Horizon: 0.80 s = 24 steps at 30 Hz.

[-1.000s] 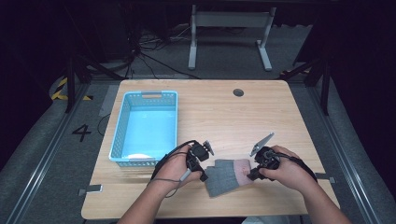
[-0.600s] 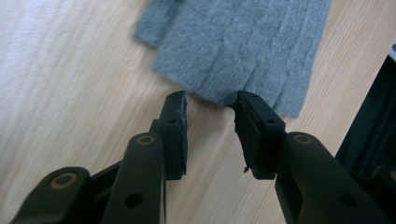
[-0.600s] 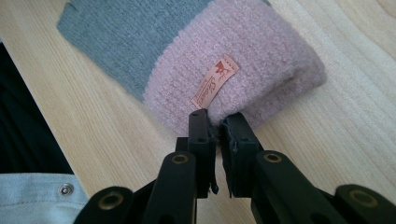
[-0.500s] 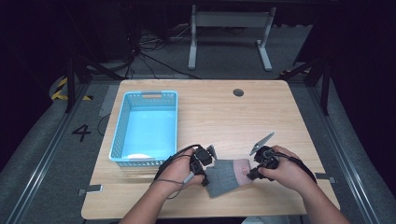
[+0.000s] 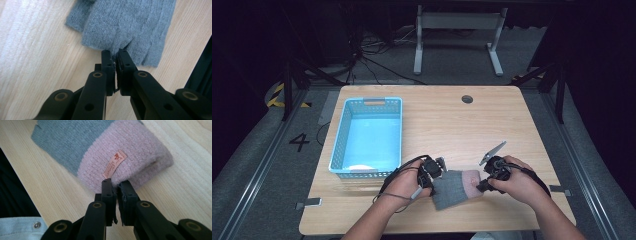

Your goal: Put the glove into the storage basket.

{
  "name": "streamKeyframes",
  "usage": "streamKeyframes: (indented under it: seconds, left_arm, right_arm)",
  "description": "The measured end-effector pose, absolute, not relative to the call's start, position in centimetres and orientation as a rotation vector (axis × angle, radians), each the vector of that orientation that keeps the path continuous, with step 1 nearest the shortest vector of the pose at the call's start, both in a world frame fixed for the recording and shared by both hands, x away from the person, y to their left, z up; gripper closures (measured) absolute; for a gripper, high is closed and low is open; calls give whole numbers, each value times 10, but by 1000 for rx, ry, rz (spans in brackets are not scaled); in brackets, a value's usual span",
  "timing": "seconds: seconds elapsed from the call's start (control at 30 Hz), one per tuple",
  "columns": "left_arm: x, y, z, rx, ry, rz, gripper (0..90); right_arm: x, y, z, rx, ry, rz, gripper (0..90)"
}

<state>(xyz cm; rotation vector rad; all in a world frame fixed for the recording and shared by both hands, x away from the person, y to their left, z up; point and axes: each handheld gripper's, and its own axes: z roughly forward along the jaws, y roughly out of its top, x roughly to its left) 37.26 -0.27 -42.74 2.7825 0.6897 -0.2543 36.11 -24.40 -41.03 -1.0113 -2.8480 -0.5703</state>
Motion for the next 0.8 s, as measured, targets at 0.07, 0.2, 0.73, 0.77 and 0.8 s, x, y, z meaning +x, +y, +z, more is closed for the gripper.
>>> streamKeyframes:
  seconds: [0.07, 0.2, 0.73, 0.77, 0.8]
  left_arm:
    - [372, -2, -425, 2779, 690, -250, 866]
    - [370, -1, -417, 2757, 681, -228, 869]
    - [376, 2, -408, 2711, 695, -233, 869]
    - [377, 2, -408, 2714, 693, -238, 869]
    - [377, 1, -409, 2713, 692, -239, 868]
  right_arm:
    - [361, -245, -409, -1024, -2843, -573, 845]
    - [359, -246, -404, -1048, -2818, -588, 848]
    - [357, -259, -389, -1159, -2719, -661, 847]
    - [357, -259, -389, -1159, -2719, -661, 847]
    - [358, -259, -390, -1159, -2718, -659, 847]
